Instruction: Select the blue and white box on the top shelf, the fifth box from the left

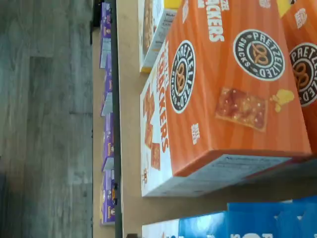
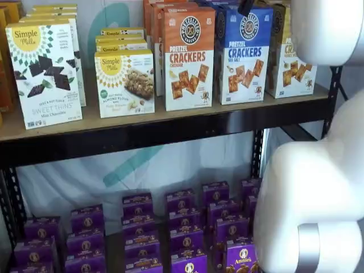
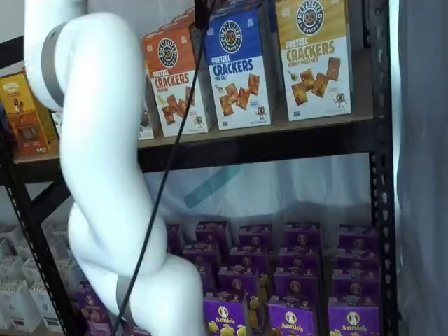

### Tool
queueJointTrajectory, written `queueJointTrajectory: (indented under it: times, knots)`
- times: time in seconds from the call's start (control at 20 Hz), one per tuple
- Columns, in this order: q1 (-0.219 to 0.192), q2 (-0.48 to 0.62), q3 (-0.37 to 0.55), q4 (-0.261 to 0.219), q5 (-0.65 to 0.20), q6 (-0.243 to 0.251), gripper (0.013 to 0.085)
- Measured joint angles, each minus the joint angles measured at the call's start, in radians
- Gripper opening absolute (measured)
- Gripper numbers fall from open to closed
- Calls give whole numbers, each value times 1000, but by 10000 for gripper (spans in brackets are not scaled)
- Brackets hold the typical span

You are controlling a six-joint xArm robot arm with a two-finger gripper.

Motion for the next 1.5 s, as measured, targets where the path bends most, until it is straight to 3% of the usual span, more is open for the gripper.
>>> queueJointTrajectory:
  times: [0.85,1.3,1.5]
  knots:
    - [44,136,-157,-99,53,5,850]
    - [79,165,-178,-162,68,10,850]
    - [76,175,-186,-154,76,11,850]
